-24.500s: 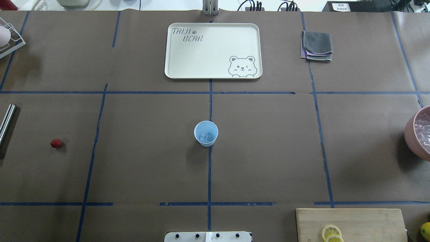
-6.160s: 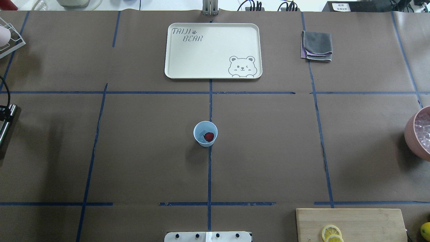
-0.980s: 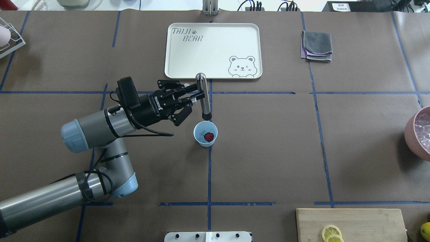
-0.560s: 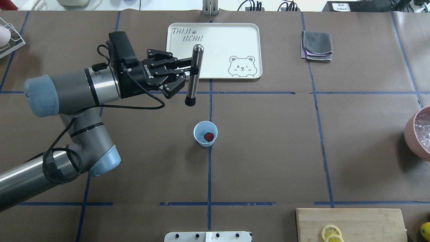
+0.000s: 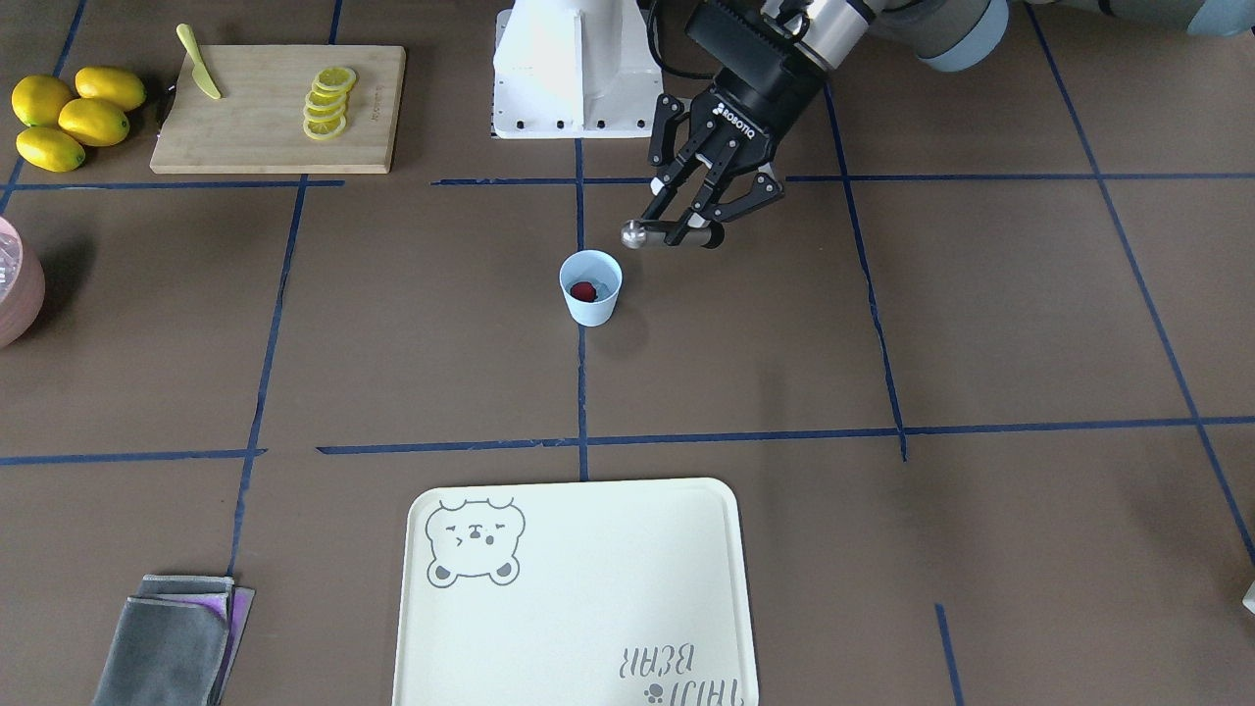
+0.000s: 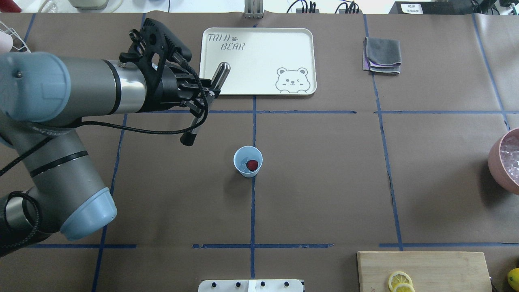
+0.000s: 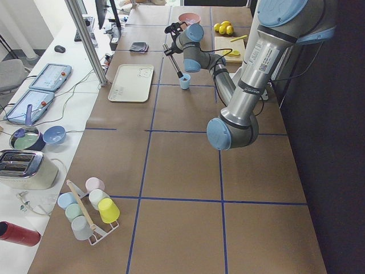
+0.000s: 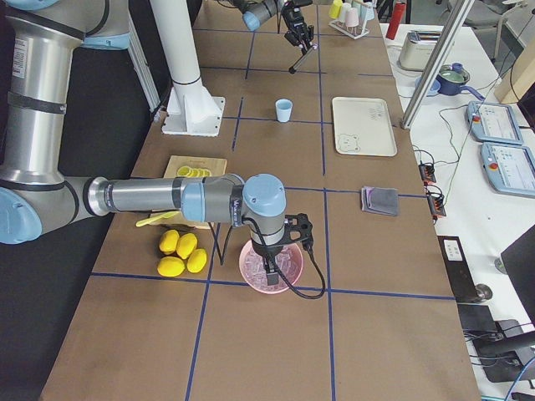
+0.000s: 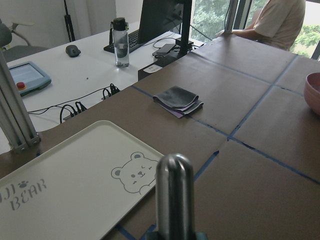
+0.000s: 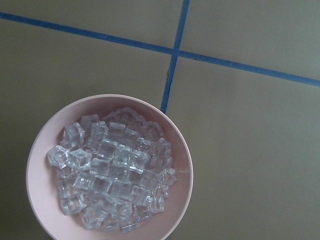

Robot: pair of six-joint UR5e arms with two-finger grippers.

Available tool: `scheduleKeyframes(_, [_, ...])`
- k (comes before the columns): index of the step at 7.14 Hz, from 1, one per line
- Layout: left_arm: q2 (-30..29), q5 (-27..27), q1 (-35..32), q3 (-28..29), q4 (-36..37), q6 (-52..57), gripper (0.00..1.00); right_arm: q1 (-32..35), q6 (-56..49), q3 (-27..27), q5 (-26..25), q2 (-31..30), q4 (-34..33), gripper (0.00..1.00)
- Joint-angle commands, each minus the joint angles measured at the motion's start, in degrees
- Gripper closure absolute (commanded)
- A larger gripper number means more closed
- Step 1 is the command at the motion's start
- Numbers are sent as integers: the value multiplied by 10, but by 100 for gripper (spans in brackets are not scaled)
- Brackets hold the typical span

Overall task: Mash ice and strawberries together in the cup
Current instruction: 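Lift the muddler out of the cup and carry it back, then set the muddler down at its spot and open the left gripper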

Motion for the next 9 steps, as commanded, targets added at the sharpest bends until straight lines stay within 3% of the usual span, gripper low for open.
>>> scheduleKeyframes(1, [1,-2,-7,-17,227,-107,97,0,0,1,0,0,0,1])
scheduleKeyframes(2, [14,-4,-24,-14,268,-174,96,0,0,1,0,-1,1,1])
scheduleKeyframes(3, [45,-15,-54,-12,322,-175,94,-1,-1,1,-1,0,0,1])
scheduleKeyframes(4, [96,-44,-106,-6,329,-173,95,0,0,0,-1,-1,1,1])
scheduleKeyframes(5, [139,-98,-157,17,320,-127,95,-1,0,0,-1,-1,0,1])
scheduleKeyframes(6, [165,-118,-202,40,318,-50,95,0,0,0,-1,0,0,1])
scheduleKeyframes(8, [202,-163,-218,83,297,-22,95,0,0,0,-1,-1,0,1])
scheduleKeyframes(9, [244,-164,-218,102,226,-21,95,-1,0,0,-1,-1,0,1])
